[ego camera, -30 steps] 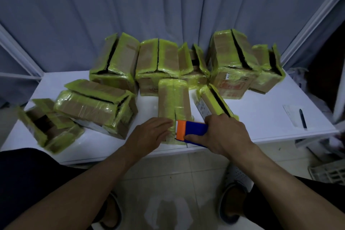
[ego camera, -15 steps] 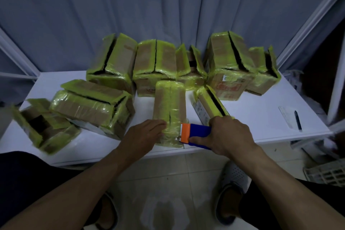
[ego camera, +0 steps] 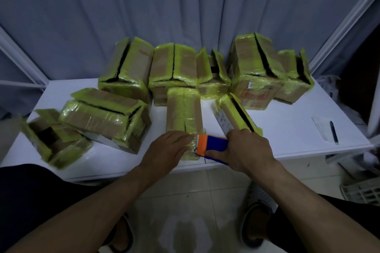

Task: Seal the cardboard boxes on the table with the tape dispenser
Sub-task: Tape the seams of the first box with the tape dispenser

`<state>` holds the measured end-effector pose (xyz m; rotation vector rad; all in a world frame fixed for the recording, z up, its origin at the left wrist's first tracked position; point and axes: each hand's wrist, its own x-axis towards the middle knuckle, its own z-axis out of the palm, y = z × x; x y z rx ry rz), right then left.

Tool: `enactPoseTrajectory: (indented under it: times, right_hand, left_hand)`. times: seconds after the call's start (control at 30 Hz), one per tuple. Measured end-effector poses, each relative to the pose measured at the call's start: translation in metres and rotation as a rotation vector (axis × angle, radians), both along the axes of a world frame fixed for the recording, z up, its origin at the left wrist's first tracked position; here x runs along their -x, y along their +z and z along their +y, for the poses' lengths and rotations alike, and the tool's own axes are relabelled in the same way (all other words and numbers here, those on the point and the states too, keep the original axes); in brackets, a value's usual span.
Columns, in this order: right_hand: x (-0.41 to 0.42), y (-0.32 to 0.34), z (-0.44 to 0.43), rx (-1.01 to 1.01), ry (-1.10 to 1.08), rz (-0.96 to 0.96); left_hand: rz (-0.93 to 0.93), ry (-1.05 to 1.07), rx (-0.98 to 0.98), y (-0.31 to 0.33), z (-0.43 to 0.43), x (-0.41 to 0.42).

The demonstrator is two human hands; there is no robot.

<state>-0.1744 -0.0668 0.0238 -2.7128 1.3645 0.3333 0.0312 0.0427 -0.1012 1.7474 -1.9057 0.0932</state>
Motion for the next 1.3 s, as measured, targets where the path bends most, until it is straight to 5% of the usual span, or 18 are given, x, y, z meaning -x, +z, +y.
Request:
enactPoseTrajectory:
  times: [0.37, 0.77, 1.3]
  right_hand:
    - [0.020, 0.009, 0.000, -0.128, -0.031, -0.083]
    - [0.027, -0.004, -0.006, -0.026, -0.054, -0.064]
    - [0.053, 0.005, 0.002, -0.058, -0.078, -0.155]
  left_hand:
    - [-0.041, -0.054, 0.012, -0.003, 0.000, -0.014]
    - [-0.187, 0.022, -0.077, 0.009, -0.002, 0.003]
    - [-0.028, 0.052, -0.046, 0.004, -0.008, -0.001]
